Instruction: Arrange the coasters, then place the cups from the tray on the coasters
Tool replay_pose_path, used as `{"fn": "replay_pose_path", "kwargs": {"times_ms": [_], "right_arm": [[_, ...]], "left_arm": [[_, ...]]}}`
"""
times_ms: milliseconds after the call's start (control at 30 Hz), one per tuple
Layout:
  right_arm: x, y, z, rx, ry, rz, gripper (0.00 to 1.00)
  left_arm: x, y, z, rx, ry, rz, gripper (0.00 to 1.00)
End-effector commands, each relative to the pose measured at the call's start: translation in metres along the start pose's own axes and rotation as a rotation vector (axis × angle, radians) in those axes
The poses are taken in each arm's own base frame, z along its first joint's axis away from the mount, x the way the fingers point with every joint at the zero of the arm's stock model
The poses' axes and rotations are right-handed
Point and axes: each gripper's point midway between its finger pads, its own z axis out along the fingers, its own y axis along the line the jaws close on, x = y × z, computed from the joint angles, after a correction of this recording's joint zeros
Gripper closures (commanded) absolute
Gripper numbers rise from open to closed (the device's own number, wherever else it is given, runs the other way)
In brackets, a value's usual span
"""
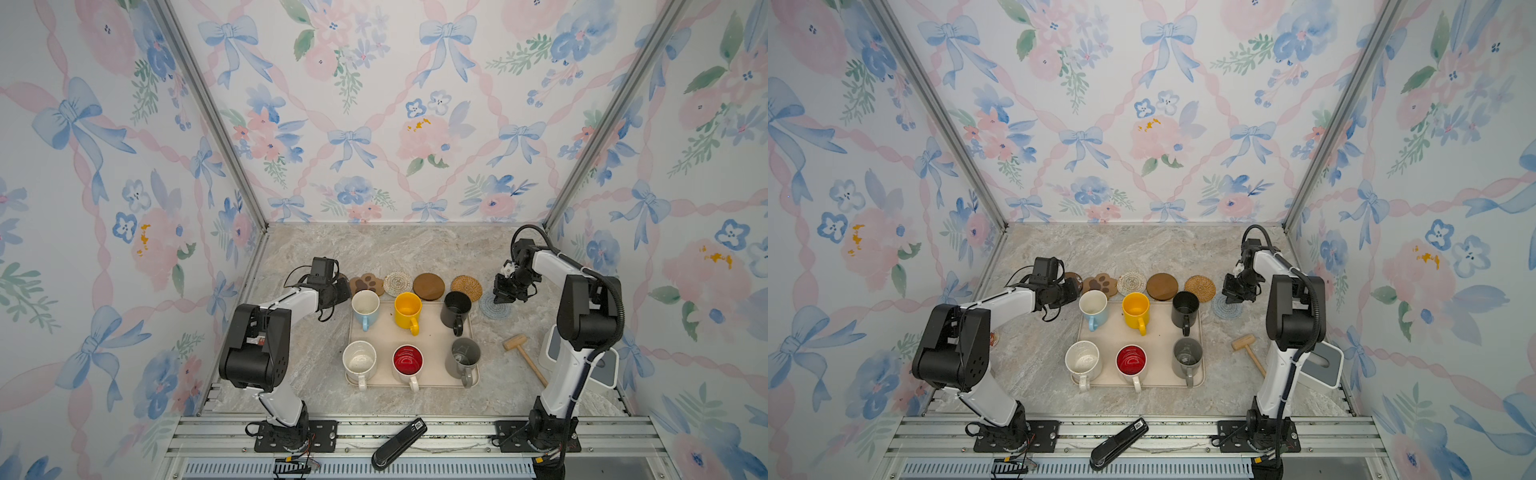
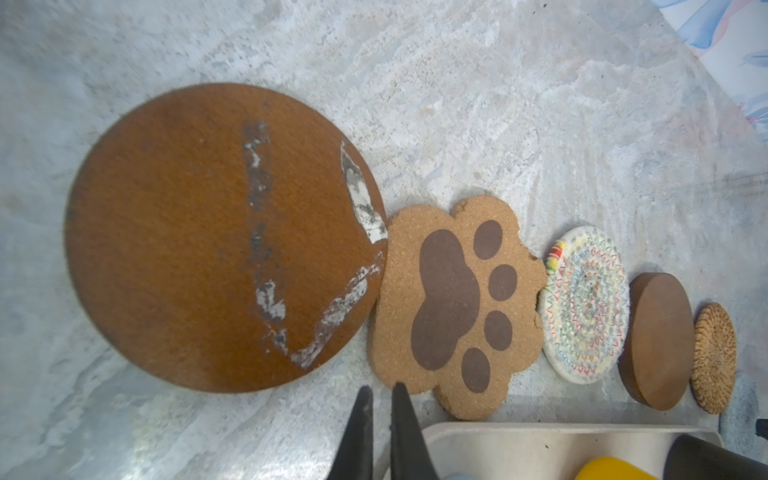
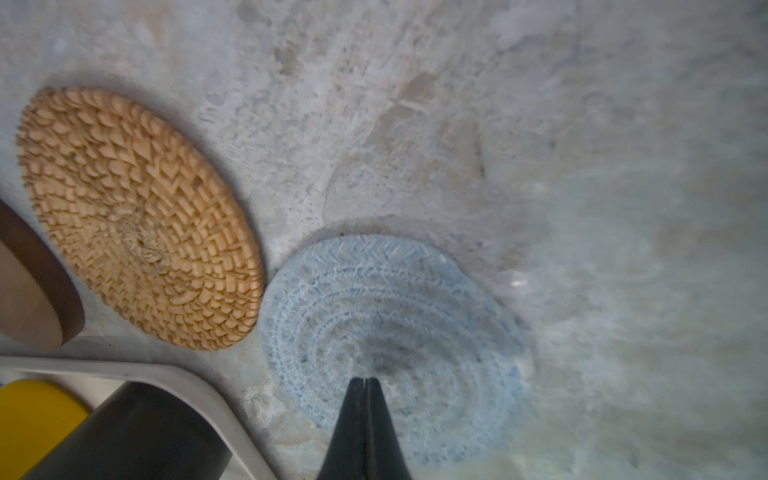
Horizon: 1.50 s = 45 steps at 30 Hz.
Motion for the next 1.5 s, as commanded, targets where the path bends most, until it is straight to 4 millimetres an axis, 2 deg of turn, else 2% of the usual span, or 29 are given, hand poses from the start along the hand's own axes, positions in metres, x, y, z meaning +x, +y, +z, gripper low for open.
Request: {"fn": "replay_pose_path", "kwargs": {"times_ms": [0, 333, 833, 1100, 1467], "right_arm": [[0.0, -0.006, 0.007, 0.02, 0.042, -0.01, 0.97], [-0.014, -0.021, 0.02, 0.037, 0.06, 0.027, 0.97], [-0.048, -0.029, 0.017, 0.045, 0.023, 0.061, 0.97], [-0.058, -0.019, 0.019, 0.012, 0.016, 0.066, 0.98], [-0.049, 0.007, 0.036, 0.003, 0.043, 0.024, 0.98]], "left_arm": [[-0.002, 0.0, -0.003, -0.007, -0.007, 0.012, 0.91], [-0.003, -0.001, -0.003, -0.008, -0.011, 0.013, 0.91], [-0.007, -0.002, -0.003, -0.006, -0.016, 0.012, 0.91], [-0.009, -0.001, -0.003, -0.009, -0.019, 0.014, 0.91], [-0.01, -0.001, -0.004, -0.007, -0.023, 0.018, 0.91]]}}
